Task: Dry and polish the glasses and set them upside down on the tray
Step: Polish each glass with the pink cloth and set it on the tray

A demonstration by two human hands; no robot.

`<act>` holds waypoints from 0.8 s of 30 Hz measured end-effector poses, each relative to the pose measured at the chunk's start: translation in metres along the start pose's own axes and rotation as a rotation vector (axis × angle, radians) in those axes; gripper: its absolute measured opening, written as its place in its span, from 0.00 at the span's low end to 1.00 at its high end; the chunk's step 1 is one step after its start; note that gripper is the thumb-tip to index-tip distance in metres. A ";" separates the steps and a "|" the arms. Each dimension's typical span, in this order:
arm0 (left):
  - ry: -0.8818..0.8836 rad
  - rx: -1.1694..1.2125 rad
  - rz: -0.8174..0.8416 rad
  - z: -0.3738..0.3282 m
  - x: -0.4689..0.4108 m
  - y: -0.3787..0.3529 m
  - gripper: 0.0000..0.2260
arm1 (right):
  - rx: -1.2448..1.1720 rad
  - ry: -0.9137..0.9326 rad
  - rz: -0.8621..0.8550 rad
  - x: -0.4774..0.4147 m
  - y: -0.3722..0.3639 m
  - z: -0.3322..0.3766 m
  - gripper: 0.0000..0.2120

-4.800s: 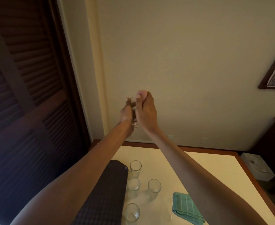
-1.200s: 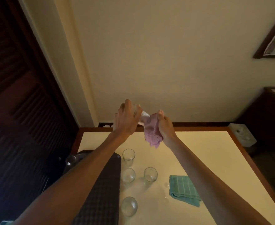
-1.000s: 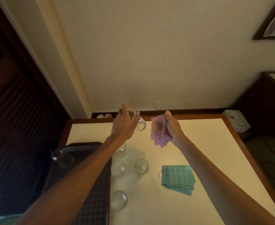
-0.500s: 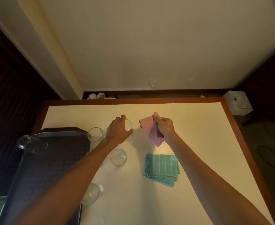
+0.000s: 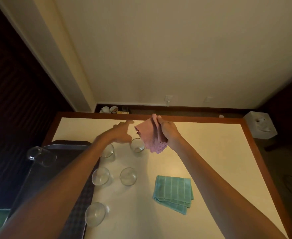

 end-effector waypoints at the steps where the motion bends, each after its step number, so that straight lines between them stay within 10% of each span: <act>1: -0.030 0.141 -0.065 -0.004 0.006 0.023 0.33 | 0.003 -0.001 0.016 0.004 -0.006 0.009 0.21; 7: -0.168 0.856 -0.145 -0.016 0.063 0.104 0.16 | -0.014 0.076 0.112 0.042 -0.058 0.062 0.28; 24: -0.105 0.743 -0.569 0.058 0.166 0.233 0.14 | -0.234 0.245 0.557 0.175 -0.165 0.127 0.20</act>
Point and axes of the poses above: each hand's wrist, its own x-axis away from the middle knuckle, its own y-axis out of the back of the hand, z = x × y, the point moved 6 cm from there along -x, towards the middle knuckle, and after that the axes turned 9 degrees about -y, right-handed, at the moved point
